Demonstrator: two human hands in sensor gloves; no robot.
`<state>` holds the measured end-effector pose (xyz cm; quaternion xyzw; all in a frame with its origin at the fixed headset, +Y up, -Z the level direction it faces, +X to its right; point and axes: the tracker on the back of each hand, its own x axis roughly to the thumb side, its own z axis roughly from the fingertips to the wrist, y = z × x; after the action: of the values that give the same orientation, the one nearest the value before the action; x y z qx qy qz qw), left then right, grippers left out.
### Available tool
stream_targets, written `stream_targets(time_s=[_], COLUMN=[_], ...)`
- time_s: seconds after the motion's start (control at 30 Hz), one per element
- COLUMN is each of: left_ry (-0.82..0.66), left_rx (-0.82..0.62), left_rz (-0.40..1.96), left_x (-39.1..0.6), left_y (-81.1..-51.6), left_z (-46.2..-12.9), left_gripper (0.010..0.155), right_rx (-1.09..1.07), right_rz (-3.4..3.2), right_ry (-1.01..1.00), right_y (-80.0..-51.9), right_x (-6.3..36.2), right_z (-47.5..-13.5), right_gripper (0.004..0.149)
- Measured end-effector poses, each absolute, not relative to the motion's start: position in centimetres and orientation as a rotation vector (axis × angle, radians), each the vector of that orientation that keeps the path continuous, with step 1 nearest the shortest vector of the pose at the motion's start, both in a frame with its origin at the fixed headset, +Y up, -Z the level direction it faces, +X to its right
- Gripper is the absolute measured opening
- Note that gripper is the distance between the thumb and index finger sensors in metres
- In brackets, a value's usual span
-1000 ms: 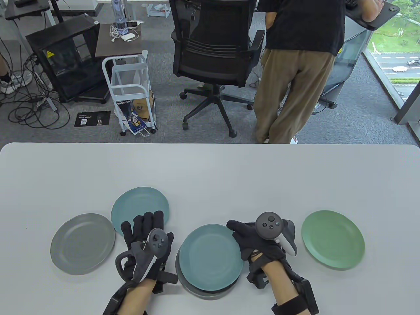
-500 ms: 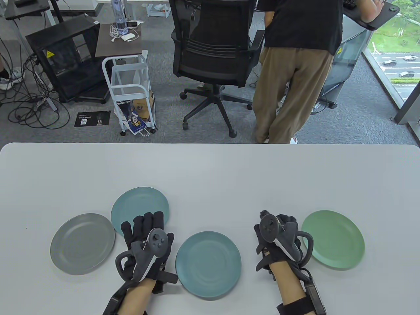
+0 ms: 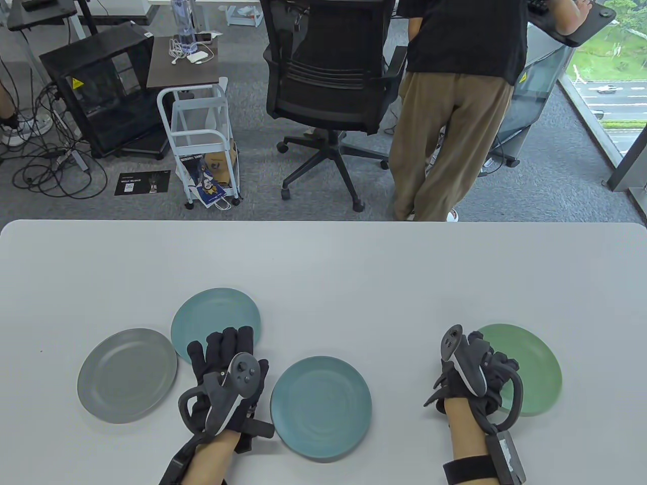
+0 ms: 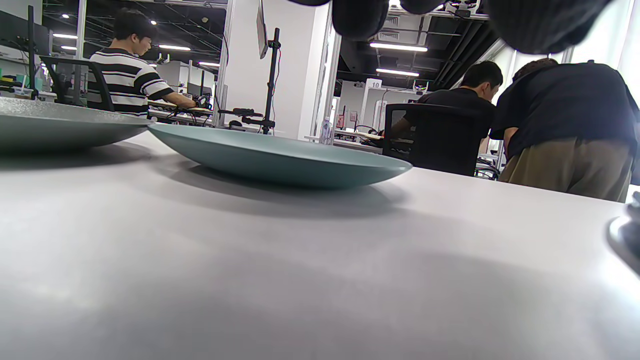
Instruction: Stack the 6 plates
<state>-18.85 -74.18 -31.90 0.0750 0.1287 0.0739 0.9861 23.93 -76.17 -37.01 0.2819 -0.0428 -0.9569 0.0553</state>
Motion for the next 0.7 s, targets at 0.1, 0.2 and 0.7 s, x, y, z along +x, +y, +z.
stream_targets(time_s=[0.1, 0.2, 0.7], left_ry=[0.259, 0.258, 0.250], left_rx=[0.147, 0.147, 0.150], left_rz=[0.145, 0.142, 0.144], left_x=[-18.82, -18.79, -18.69], left_y=[-74.22, -74.22, -74.23], left_z=[-31.87, -31.86, -31.83], left_gripper=[0.077, 0.076, 0.075], right_rx=[0.869, 0.882, 0.845], right_rz=[-2.897, -2.875, -2.873], right_ry=[-0.131, -0.138, -0.079], right_y=[-76.12, -75.94, -76.00], right_x=[24.06, 24.03, 24.41], right_z=[-36.98, -36.87, -37.09], right_gripper=[0.077, 0.075, 0.056])
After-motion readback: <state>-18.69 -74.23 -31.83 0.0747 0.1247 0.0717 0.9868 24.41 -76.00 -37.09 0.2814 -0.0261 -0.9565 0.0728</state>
